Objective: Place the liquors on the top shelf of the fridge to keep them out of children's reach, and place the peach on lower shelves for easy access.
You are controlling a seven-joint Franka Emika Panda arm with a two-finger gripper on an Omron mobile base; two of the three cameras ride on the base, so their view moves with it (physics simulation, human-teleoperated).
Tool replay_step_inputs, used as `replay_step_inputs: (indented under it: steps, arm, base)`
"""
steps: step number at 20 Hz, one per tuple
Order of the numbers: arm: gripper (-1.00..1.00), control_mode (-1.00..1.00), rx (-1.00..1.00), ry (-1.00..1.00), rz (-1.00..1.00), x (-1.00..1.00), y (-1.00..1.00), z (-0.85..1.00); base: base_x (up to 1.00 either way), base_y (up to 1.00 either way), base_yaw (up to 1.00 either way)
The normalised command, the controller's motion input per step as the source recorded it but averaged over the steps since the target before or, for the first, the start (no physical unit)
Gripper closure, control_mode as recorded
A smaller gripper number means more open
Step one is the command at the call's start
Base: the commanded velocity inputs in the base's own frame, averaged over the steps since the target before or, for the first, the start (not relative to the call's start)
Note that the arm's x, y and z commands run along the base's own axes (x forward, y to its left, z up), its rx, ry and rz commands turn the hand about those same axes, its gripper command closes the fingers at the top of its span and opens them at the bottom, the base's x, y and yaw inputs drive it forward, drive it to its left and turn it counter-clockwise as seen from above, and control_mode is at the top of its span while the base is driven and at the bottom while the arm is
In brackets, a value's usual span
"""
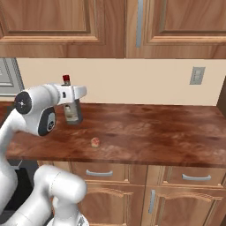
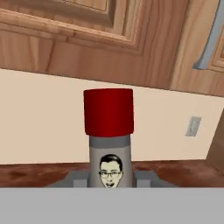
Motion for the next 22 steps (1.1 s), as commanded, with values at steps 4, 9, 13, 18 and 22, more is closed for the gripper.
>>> replay_step_inputs:
  steps: [4,9,13,18,22]
  arm:
    - [1.0,-1.0,0.34,0.01,0.13,-0.58,0.1,0.28]
    - [1.0,-1.0,0.21,0.01,0.23,-0.71,0.14,-0.12]
    - [1.0,-1.0,-0.04,0.08,0.06,-0.83,0.15,0.08]
    - [1.0,-1.0,-0.1,0.1,-0.05,-0.61,0.0,0.34]
    - [1.0,-1.0,-0.09,0.04,-0.1,-0.13,0.0,0.2]
  base:
    - [0.0,0.0,0.0]
    - [0.0,0.0,0.0]
    - [0.0,0.0,0.0]
    - [0.0,0.0,0.0]
    - [0.0,0.0,0.0]
